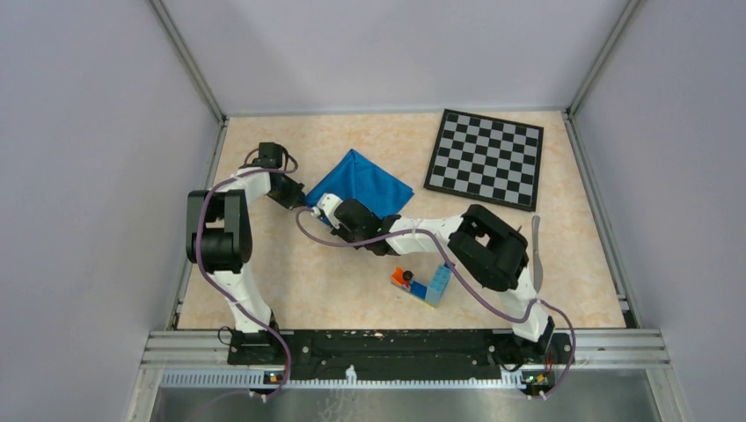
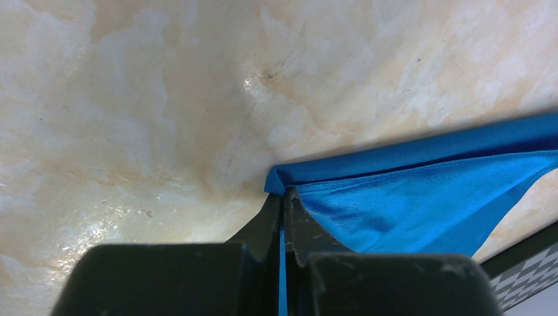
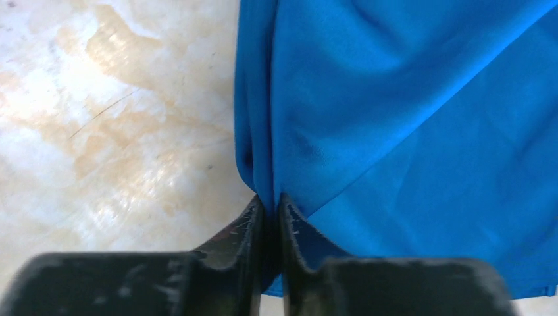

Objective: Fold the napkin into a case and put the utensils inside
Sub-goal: Pick up the upper triangle-folded napkin from the center of the board.

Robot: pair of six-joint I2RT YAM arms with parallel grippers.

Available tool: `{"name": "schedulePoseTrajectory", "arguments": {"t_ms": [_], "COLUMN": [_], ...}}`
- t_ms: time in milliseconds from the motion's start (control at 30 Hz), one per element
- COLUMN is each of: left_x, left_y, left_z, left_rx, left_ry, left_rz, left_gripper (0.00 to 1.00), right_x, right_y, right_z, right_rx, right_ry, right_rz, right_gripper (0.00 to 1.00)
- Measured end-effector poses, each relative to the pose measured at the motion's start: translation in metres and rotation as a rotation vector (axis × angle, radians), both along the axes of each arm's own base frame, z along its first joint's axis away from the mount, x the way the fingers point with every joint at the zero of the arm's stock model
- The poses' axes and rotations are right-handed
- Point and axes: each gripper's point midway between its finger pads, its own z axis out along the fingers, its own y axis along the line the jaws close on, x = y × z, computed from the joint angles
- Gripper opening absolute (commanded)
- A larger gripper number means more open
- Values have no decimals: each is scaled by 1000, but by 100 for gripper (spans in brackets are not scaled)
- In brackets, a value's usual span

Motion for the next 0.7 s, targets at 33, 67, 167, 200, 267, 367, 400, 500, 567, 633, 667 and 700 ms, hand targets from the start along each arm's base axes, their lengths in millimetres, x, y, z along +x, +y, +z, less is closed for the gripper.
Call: {"name": "schedulePoseTrajectory", "arguments": {"t_ms": [33,67,167,200,267,367,400,500,567,633,667,700], "left_x": [0,0,0,0,2,4,2,-16,-32,-43,-48,-52], "left_y": [0,0,0,1,2,3,5,9,6,-3,-10,-16], "left_z": [0,0,0,1,2,11,13,17,18,20,22,23], "left_rx": [1,1,4,4,-4,-16,-12,-1,-25,-78,-113,-146], "left_ry": [-1,-2,-6,-11,-26,-70,-82,-99,-113,-153,-177,-200], "left_rz": [-2,-3,-12,-18,-36,-82,-93,-123,-145,-168,-179,-187], "left_gripper": [0,5,23,33,55,77,80,88,95,99,99,98], "right_x": [2,3,4,3,2,0,-1,-10,-16,-20,-22,-22], "right_y": [1,2,4,4,4,6,7,11,12,13,13,13], "right_z": [-1,0,1,1,1,1,1,1,2,5,6,8], "right_rx": [-2,-3,-10,-14,-12,10,19,59,80,101,113,123], "right_ry": [-11,-25,-59,-66,-63,-40,-28,43,89,128,146,159], "right_rz": [-8,-18,-38,-43,-49,-59,-60,-54,-50,-50,-50,-51], "right_gripper": [3,0,0,0,0,0,0,0,0,0,0,0]}}
